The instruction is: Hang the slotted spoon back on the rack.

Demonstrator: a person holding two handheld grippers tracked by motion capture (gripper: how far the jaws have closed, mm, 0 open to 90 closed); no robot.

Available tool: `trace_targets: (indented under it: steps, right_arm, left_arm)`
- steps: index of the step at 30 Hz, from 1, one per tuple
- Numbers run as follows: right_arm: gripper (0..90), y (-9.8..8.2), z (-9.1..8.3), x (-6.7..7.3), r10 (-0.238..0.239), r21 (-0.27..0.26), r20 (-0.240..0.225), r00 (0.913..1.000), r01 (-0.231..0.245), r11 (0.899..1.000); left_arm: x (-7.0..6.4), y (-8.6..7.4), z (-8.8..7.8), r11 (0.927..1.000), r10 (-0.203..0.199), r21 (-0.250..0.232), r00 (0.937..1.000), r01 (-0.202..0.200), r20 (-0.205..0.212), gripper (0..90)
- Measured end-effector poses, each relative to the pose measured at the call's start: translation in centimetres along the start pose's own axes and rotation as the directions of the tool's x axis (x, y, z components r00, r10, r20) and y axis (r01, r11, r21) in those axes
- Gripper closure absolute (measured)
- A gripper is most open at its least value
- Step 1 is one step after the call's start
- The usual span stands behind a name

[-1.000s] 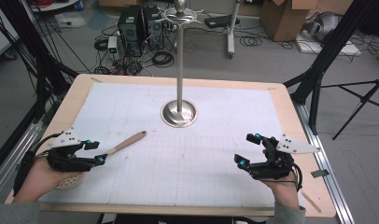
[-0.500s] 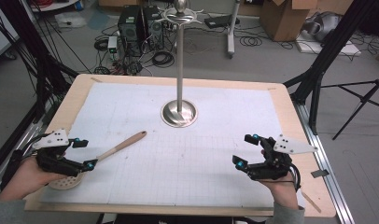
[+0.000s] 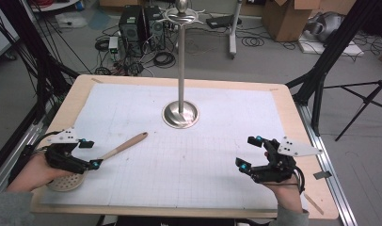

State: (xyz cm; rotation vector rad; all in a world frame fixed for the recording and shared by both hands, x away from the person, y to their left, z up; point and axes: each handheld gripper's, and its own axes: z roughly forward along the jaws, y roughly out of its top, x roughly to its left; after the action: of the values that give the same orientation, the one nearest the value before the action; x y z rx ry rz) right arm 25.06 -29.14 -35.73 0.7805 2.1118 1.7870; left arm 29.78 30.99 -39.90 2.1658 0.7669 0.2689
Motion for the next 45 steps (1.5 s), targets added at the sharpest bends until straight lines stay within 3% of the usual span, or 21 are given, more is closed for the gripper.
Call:
trace_targets:
  steps: [10, 17, 23, 26, 35, 39, 45]
  right_arm:
    - [9.6, 0.0, -0.3, 0.1, -0.008, -0.002, -0.006, 1.0000, 0.008, 1.000]
    - [9.6, 0.0, -0.2, 0.2, -0.016, 0.004, -0.013, 0.9998, 0.016, 1.000]
    - [9.6, -0.1, -0.3, 0.3, -0.012, 0.012, -0.017, 0.9998, 0.012, 1.000]
    - [9.6, -0.1, -0.3, 0.3, -0.014, 0.010, -0.016, 0.9998, 0.014, 1.000]
    - [9.6, -0.2, 0.1, 0.3, -0.019, 0.026, -0.030, 0.9994, 0.020, 0.999]
    - [9.6, -0.2, 0.0, 0.3, -0.017, 0.023, -0.030, 0.9994, 0.017, 1.000]
    - [9.6, -0.1, -0.4, 0.2, -0.010, 0.013, -0.020, 0.9997, 0.010, 1.000]
  left_arm:
    - [0.4, -0.5, 0.8, 0.9972, -0.015, 0.074, 0.9999, 0.015, 0.000, 25.7]
    - [0.3, -0.4, 1.4, 0.9928, 0.028, 0.117, 0.9996, -0.028, 0.001, 28.4]
    - [0.5, -0.4, 1.7, 0.9880, 0.007, 0.154, 1.0000, -0.007, 0.000, 34.2]
    - [0.3, -0.3, 2.0, 0.9834, 0.011, 0.181, 0.9997, -0.007, -0.024, 43.4]
    - [0.5, -0.5, 2.4, 0.9760, -0.003, 0.217, 0.9989, 0.013, -0.047, 53.3]
    - [0.3, -0.5, 2.7, 0.9681, 0.027, 0.251, 0.9971, -0.009, -0.071, 58.4]
    - [0.3, -0.5, 2.8, 0.9682, 0.017, 0.250, 0.9974, 0.001, -0.070, 61.6]
